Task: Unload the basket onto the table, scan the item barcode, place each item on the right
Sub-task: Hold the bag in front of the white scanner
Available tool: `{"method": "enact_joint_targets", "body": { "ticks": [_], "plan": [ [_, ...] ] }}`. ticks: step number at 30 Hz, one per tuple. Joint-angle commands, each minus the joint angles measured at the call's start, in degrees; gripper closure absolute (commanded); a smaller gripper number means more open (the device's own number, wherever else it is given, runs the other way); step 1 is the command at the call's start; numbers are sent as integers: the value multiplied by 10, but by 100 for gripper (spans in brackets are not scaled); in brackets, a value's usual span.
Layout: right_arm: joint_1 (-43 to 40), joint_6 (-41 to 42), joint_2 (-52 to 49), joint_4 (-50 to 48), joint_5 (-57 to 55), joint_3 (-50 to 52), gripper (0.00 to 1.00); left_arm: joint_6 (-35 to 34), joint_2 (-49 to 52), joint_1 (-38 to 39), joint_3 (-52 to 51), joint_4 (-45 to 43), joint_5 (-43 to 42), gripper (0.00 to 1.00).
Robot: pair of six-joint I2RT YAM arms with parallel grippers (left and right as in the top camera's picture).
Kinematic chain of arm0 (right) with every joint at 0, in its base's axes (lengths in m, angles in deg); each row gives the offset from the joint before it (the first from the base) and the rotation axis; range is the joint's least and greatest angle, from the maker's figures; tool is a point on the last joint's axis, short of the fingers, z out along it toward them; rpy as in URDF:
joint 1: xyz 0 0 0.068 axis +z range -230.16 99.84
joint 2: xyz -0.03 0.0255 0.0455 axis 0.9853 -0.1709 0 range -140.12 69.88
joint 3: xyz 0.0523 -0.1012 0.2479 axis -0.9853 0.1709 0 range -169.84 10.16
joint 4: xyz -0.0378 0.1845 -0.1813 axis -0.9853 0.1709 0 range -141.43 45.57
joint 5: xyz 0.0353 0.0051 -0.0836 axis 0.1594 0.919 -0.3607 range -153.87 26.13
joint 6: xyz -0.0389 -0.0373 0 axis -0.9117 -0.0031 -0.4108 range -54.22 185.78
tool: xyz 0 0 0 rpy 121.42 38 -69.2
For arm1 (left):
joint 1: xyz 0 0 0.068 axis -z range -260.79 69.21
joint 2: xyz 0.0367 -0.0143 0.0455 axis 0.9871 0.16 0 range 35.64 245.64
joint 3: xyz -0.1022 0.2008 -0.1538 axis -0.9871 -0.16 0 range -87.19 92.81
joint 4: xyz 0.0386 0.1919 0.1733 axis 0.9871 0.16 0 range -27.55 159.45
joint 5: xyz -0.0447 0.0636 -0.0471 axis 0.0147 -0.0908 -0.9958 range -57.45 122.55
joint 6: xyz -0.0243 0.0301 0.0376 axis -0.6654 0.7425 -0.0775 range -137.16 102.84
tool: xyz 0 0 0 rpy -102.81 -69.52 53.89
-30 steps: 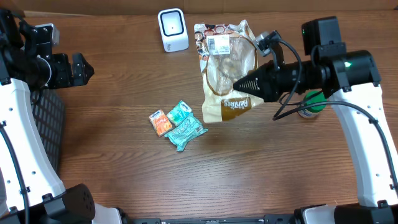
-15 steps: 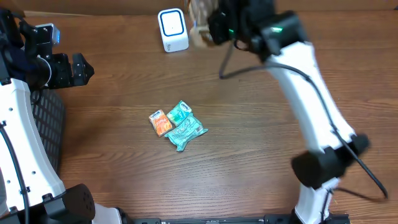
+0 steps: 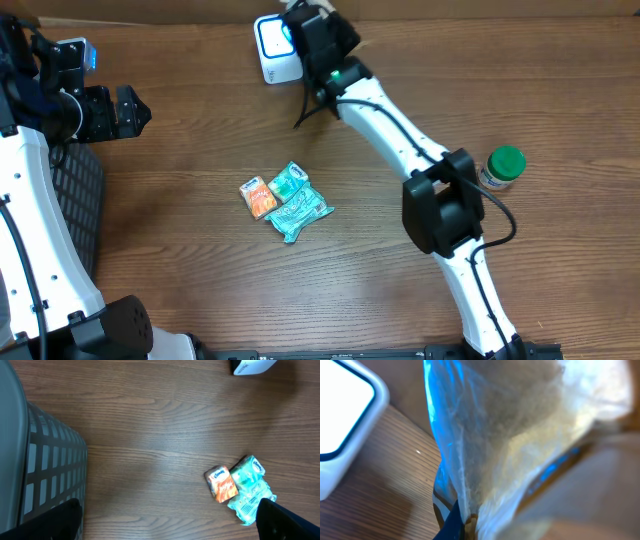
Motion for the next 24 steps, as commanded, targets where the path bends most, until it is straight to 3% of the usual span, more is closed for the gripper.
{"method": "enact_joint_targets", "body": {
  "ticks": [1,4,14,24],
  "plan": [
    [25,-107,-24,-19,-27,-7,96,10,-1,1,6,-1,-1,1],
    [37,-147,-46,-22,-51,-7,96,10,-1,1,6,-1,-1,1],
    [42,-145,-61,-62,-150,-7,96,10,-1,1,6,-1,-1,0],
    [42,-144,-62,-74,-148,-7,96,10,-1,2,6,-1,-1,0]
  ]
}}
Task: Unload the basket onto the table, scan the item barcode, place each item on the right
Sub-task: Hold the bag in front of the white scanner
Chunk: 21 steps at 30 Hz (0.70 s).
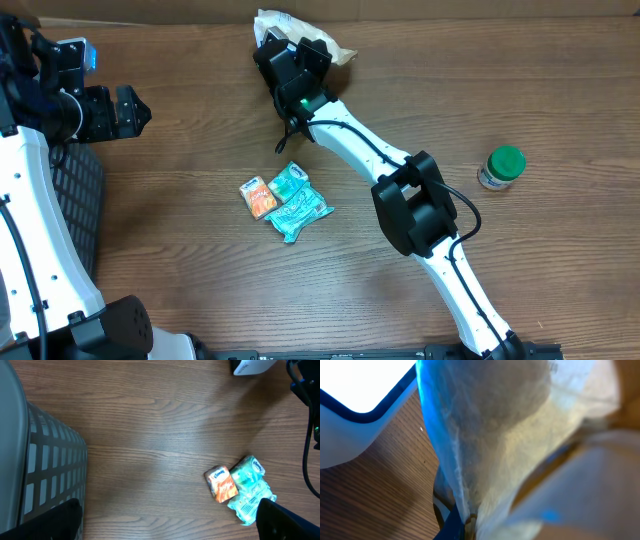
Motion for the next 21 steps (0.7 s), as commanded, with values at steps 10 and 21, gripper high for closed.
{"method": "enact_joint_targets", "body": {
  "ticks": [10,21],
  "plan": [
    [-1,2,6,-20,-11,-7,96,10,-1,1,6,-1,-1,0],
    [-1,84,68,35,22,-7,96,10,-1,1,6,-1,-1,0]
  ]
}}
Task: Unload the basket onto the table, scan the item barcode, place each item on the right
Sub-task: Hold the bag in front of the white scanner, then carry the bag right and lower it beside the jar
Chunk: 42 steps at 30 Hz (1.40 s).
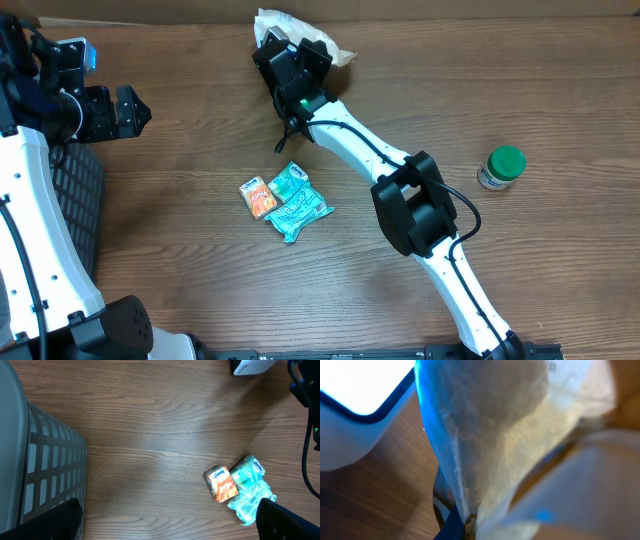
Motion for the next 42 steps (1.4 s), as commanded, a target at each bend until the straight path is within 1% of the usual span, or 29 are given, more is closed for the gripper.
{"method": "enact_joint_targets", "body": {
  "ticks": [1,6,9,12,14,18,20,23,25,27,29,37,42],
  "plan": [
    [-3,58,80,26,34,-7,96,10,-1,1,6,-1,-1,1],
    [-11,142,166,124,108,-7,96,10,-1,1,6,-1,-1,1],
    [-19,218,221,206,169,-7,96,10,-1,1,6,-1,-1,0],
    [-37,303,273,297,258,-7,96,10,-1,1,6,-1,-1,0],
    [-59,357,303,358,337,-7,96,10,-1,1,6,-1,-1,0],
    [-131,449,342,475,508,-7,96,10,-1,1,6,-1,-1,0],
    [-173,476,344,531,578,-7,96,10,-1,1,6,-1,-1,0],
    [-244,480,334,625,669,-6,96,10,-1,1,6,-1,-1,1],
    [-281,479,324,668,692,3,96,10,-1,1,6,-1,-1,1],
    [-312,480,317,685,697,29,96,10,-1,1,6,-1,-1,0],
    [-334,479,314,679,697,69,96,10,-1,1,6,-1,-1,0],
    [-382,477,314,610,690,233,96,10,-1,1,6,-1,-1,0],
    [-399,483,314,586,630,273,96,10,-1,1,6,-1,-1,0]
  ]
}}
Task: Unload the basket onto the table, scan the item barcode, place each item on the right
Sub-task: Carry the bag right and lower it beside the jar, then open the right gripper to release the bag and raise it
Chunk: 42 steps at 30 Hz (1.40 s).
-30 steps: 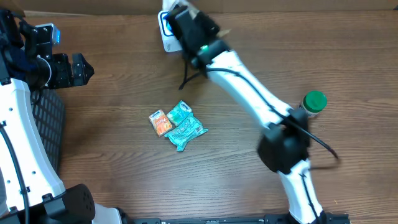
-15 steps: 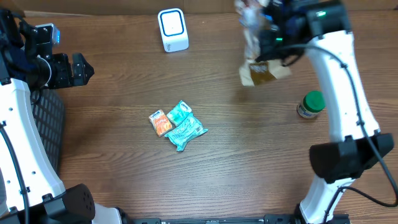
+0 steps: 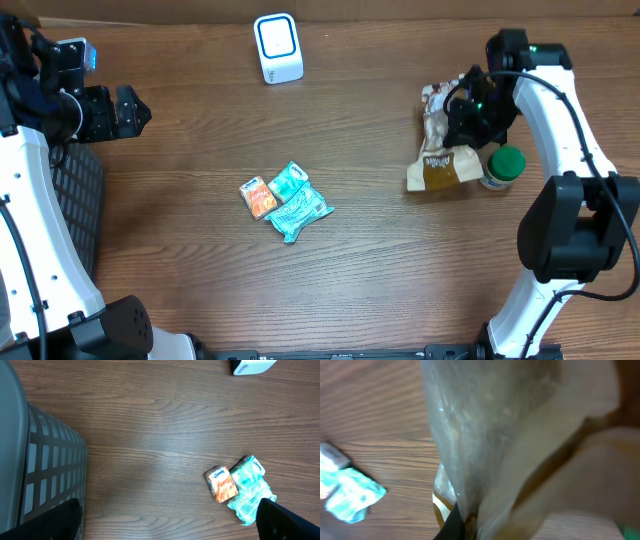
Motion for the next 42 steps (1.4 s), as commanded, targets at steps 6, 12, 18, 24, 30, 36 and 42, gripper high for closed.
{"method": "enact_joint_targets", "body": {
  "ticks": [6,12,18,24,30,36,42],
  "plan": [
    [-32,40,4,4,-84,6,63,10,-1,1,6,-1,-1,0],
    [-32,40,4,14,-87,5,31,10,-1,0,6,-1,-1,1],
    [-32,40,4,50,-87,-46,21,10,-1,0,6,-1,-1,0],
    [-27,40,4,114,-47,-151,13,10,-1,5,6,-1,-1,0],
    [2,40,4,92,116,-172,0,10,-1,4,6,-1,-1,0],
    [82,41,4,17,140,-106,38,10,-1,4,6,-1,-1,0],
    [140,173,4,-133,34,14,96,10,-1,4,6,-1,-1,1]
  ]
}}
